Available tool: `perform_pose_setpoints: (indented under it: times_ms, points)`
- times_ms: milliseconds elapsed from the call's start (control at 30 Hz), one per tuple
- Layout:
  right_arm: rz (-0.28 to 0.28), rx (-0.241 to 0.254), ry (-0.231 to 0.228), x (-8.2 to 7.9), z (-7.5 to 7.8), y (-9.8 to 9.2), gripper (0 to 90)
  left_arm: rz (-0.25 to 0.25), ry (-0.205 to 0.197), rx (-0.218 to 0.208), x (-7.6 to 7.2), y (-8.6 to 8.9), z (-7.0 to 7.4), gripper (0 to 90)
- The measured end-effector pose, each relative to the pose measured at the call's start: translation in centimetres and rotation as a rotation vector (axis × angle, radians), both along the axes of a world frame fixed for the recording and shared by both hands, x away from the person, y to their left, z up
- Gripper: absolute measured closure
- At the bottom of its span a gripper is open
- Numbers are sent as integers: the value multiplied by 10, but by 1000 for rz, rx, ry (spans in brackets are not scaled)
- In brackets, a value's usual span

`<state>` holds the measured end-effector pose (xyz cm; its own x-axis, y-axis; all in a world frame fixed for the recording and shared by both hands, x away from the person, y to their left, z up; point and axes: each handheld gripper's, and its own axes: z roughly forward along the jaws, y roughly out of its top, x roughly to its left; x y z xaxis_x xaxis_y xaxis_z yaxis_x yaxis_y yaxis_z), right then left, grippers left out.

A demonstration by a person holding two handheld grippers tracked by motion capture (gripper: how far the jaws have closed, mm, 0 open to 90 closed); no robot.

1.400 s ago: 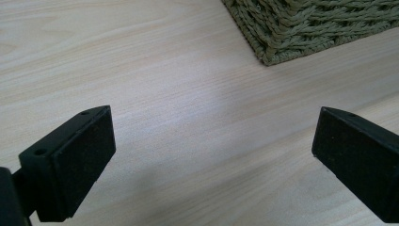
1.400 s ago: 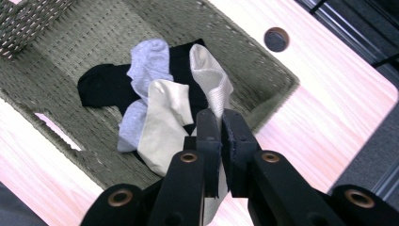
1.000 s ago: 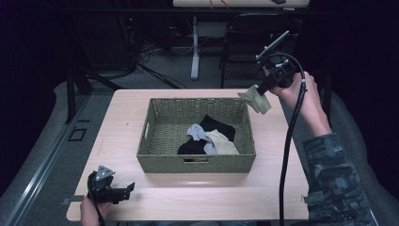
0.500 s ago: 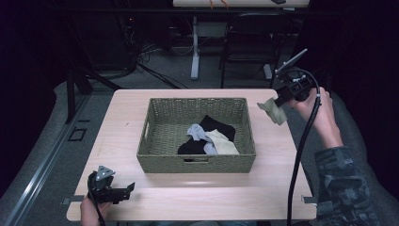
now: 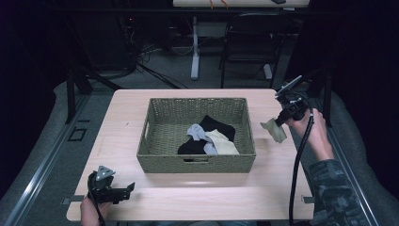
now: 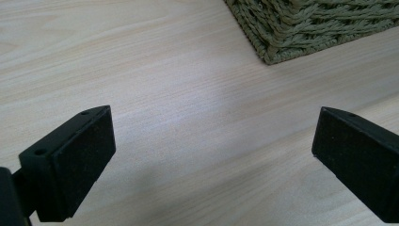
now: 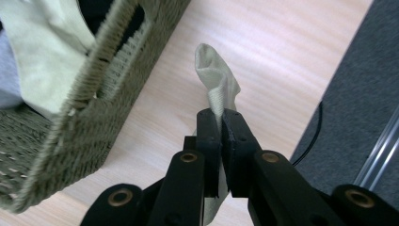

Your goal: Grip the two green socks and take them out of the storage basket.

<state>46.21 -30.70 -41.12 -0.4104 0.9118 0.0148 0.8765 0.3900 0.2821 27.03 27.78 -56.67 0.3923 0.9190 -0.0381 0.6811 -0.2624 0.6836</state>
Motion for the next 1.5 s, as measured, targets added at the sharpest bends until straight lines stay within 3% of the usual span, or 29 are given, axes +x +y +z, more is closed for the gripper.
perform_pose_setpoints:
  times_ms: [567,700,900,1167,1500]
  points:
    - [-46,48,102,10,-87,-3,852,-1,2,-4,0,1,0,0]
    - [-62,57,104,11,-94,-4,795,0,3,-4,0,1,0,0]
    - [-58,62,75,7,-80,-7,539,-2,3,-2,0,1,0,0]
    - [-6,86,-8,-4,-34,-4,259,-1,2,-3,0,1,0,0]
    - [99,110,-95,-8,13,27,124,0,2,-5,0,1,0,0]
